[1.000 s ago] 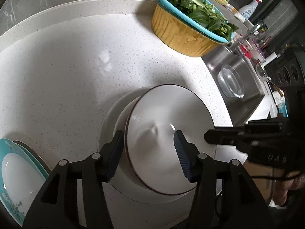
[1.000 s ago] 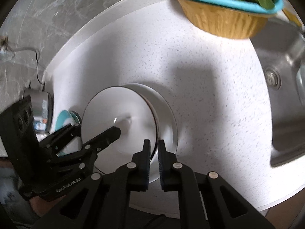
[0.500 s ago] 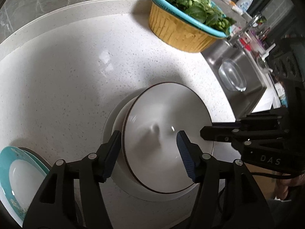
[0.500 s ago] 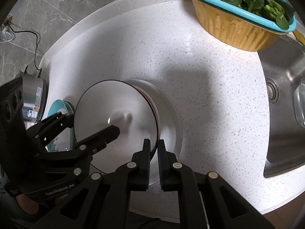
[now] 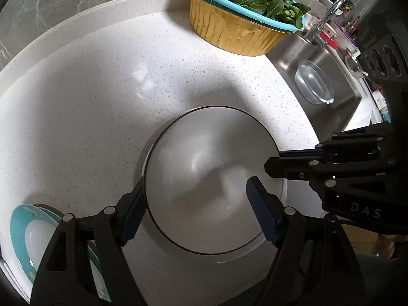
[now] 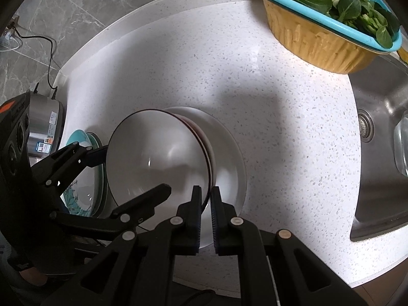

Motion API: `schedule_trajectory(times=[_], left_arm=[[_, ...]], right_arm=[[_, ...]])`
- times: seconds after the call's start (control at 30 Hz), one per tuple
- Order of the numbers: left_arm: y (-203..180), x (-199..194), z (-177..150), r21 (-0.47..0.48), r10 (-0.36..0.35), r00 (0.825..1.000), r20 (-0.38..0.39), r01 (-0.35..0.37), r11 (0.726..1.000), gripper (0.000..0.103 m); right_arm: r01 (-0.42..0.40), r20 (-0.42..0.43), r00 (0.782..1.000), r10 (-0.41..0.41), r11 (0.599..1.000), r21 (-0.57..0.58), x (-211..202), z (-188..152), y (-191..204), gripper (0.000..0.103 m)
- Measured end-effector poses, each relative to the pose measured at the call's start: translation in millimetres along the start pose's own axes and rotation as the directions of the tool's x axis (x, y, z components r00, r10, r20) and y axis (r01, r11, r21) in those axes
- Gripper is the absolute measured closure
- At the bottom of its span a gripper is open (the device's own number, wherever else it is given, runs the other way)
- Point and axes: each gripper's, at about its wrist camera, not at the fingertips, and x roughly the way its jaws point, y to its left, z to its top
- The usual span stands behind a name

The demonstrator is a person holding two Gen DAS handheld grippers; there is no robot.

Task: Organize plates and bowls
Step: 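Lower the floral bowl into the nested white bowls, then open both grippers and move them to the nested bowl stack's rim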

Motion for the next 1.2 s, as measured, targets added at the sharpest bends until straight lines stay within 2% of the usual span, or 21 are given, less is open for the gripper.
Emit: schedule_trajectory(times=[0.13,0.27,0.57,0.7,0.73,0.77,0.8,0.83,0.9,1.0,1.2], left_arm=[[4,-1,1,-0.022,-0.070,0.997,-0.028,0.069,0.997,0.014],[6,-5,2,-0.031,-0.092,0.995,-0.027,0.091,0.995,0.000],[11,-15,4,-0.059,-0.133,0.991,-0.011,0.132,0.989,0.000],[37,-47,-5,-0.127,-0.165,0.985,0.053,0.171,0.977,0.000],[48,-54,-7,-0.152,-0.152,0.986,0.069,0.161,0.975,0.000],[61,-60,-10,-0.183,-0.125,0.989,0.078,0.138,0.973,0.000],[75,-64,-15,-0.217,-0.088,0.993,0.079,0.103,0.971,0.000],[85,-66,-19,-0.238,-0.066,0.995,0.074,0.082,0.968,0.000],[103,-65,-30,-0.280,-0.037,0.998,0.055,0.051,0.959,0.000],[109,-57,-40,-0.298,-0.034,0.999,0.021,0.039,0.954,0.001],[91,-36,-48,-0.227,-0.009,0.999,-0.049,-0.002,0.974,0.002]], right_arm=[[-0.011,-0.007,1.000,0.011,1.000,0.002,-1,2,-2,0.095],[-0.006,-0.008,1.000,0.006,1.000,0.002,-3,2,-2,0.095],[-0.014,0.012,1.000,0.014,1.000,-0.001,-11,3,-1,0.095],[-0.056,0.035,0.998,0.055,0.998,0.033,-20,4,-13,0.093],[-0.071,0.043,0.997,0.069,0.997,0.038,-22,3,-16,0.089],[-0.088,0.053,0.995,0.086,0.995,0.049,-25,2,-20,0.070],[-0.098,0.064,0.994,0.094,0.993,0.060,-27,1,-24,0.057],[-0.103,0.077,0.992,0.098,0.993,0.065,-29,-1,-28,0.039],[-0.106,0.102,0.990,0.100,0.993,0.059,-34,-2,-33,0.036],[-0.113,0.105,0.989,0.105,0.991,0.070,-32,-3,-43,0.036],[-0.116,0.066,0.992,0.111,0.990,0.085,-17,-9,-57,0.036]])
